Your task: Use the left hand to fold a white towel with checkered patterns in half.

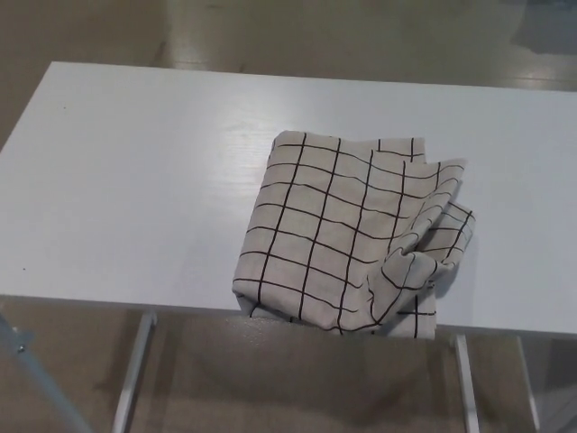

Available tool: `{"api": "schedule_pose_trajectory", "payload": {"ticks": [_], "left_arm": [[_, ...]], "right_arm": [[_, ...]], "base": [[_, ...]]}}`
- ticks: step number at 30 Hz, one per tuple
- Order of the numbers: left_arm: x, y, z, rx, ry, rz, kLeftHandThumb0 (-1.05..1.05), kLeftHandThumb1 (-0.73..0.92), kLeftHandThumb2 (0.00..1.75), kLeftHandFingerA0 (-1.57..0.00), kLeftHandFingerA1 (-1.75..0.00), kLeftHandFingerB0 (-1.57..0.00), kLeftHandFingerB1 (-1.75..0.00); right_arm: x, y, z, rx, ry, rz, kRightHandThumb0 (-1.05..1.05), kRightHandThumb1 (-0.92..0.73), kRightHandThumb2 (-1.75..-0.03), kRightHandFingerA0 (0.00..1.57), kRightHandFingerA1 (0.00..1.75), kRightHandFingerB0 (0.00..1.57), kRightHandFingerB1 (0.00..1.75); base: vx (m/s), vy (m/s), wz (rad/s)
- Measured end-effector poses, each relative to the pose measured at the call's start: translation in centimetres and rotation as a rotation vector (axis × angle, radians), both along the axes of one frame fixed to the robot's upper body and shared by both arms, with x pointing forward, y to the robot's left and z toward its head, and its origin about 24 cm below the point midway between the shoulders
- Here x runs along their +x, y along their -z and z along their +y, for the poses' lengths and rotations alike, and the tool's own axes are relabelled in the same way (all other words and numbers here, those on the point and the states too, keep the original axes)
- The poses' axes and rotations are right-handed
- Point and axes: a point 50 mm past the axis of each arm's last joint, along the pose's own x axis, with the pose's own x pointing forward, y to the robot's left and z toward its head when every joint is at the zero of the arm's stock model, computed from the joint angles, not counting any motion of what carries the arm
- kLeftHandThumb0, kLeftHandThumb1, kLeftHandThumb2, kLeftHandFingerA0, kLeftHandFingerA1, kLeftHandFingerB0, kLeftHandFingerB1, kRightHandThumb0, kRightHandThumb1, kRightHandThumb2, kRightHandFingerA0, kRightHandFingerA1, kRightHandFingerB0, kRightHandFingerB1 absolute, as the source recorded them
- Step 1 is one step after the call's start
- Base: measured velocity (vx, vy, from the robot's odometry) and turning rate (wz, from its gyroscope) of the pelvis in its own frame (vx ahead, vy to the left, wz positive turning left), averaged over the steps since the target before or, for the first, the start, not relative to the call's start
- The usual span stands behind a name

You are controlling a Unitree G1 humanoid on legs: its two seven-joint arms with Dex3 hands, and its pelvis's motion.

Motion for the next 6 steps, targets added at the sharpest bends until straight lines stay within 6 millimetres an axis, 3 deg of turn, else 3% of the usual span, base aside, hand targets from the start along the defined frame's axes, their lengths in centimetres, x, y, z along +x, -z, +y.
{"api": "schedule_pose_trajectory", "payload": {"ticks": [6], "left_arm": [[0.39,0.14,-0.10,0.023,-0.012,-0.007,-0.78,0.55,0.59,-0.29,-0.32,-0.32,-0.31]], "right_arm": [[0.18,0.09,-0.18,-0.011,-0.013,0.001,-0.42,-0.76,-0.63,0.39,0.59,0.44,0.49]], "base": [[0.00,0.000,0.00]]}}
